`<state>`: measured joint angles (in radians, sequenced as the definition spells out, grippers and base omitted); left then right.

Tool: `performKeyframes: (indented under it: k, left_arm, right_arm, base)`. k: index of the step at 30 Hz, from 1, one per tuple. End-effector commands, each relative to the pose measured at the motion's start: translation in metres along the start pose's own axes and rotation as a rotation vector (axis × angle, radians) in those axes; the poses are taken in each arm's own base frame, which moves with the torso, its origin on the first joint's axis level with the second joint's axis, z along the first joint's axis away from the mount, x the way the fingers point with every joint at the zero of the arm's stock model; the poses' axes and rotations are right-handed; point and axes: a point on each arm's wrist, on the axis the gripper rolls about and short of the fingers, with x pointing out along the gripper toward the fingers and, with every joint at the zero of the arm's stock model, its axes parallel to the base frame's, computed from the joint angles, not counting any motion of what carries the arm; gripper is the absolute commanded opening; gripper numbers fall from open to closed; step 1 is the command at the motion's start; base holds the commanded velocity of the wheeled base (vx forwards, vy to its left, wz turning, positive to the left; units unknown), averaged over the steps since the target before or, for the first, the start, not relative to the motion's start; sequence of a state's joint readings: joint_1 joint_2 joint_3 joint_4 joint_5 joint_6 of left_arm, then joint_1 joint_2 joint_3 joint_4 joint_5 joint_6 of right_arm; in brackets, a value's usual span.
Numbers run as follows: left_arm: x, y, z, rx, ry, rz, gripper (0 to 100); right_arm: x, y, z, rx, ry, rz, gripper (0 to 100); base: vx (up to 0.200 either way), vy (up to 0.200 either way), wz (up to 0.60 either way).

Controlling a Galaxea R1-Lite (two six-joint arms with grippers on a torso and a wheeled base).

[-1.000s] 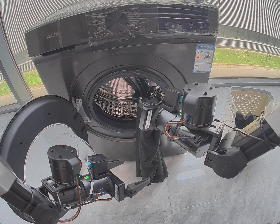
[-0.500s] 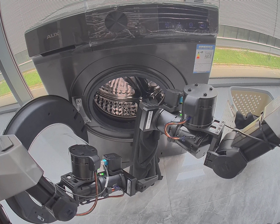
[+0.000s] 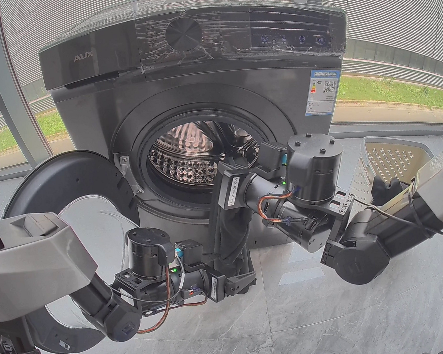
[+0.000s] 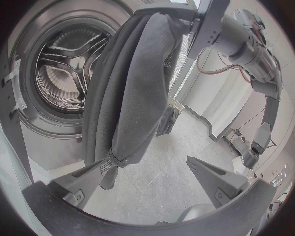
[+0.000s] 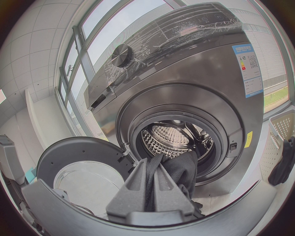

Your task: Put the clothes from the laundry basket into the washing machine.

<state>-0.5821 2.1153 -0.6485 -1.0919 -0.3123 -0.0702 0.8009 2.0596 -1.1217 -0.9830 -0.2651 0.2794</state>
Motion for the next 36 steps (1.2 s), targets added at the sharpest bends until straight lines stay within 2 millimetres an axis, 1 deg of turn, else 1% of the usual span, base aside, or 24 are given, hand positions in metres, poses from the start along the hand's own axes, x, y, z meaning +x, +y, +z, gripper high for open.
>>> performKeyframes:
  k: [1, 5, 10, 16, 23, 27, 28, 31, 36]
  left_arm:
    - [0.013, 0.007, -0.004, -0.004, 0.004, 0.006, 100]
    - [0.018, 0.007, 0.001, 0.003, -0.018, 0.000, 100]
    - [0.021, 0.009, 0.003, 0.010, -0.054, 0.002, 100]
    - [0.023, 0.007, 0.005, -0.007, -0.071, -0.003, 100]
    - [0.032, 0.011, 0.000, 0.000, -0.087, 0.013, 100]
    - [0.038, 0.015, 0.002, 0.003, -0.109, 0.043, 100]
    - [0.038, 0.015, 0.002, 0.003, -0.109, 0.043, 0]
    - [0.041, 0.016, 0.007, 0.009, -0.135, 0.062, 0]
    - [0.040, 0.013, 0.011, 0.018, -0.166, 0.077, 0]
  right_arm:
    - [0.000, 0.000, -0.001, 0.000, 0.001, 0.001, 0]
    - [0.000, 0.000, -0.002, 0.000, 0.001, 0.001, 0]
    - [0.000, -0.001, -0.005, -0.001, 0.008, -0.001, 0]
    - [0.002, -0.001, -0.007, -0.001, 0.009, -0.002, 0]
    - [0.002, -0.001, -0.007, 0.000, 0.003, -0.001, 0]
    - [0.001, -0.001, -0.007, 0.000, 0.005, -0.002, 0]
    - [0.001, -0.001, -0.007, 0.000, 0.005, -0.002, 0]
    - [0.002, -0.002, -0.007, 0.002, 0.003, -0.003, 0]
    - [0.003, -0.004, -0.009, 0.001, 0.006, -0.008, 0]
  base:
    - [0.000, 0.000, 0.00]
    - [0.000, 0.000, 0.00]
    - [0.000, 0.000, 0.00]
    - [0.000, 0.000, 0.00]
    - [0.000, 0.000, 0.00]
    - [0.000, 0.000, 0.00]
    - [0.000, 0.000, 0.00]
    - [0.000, 0.000, 0.00]
    - [0.000, 0.000, 0.00]
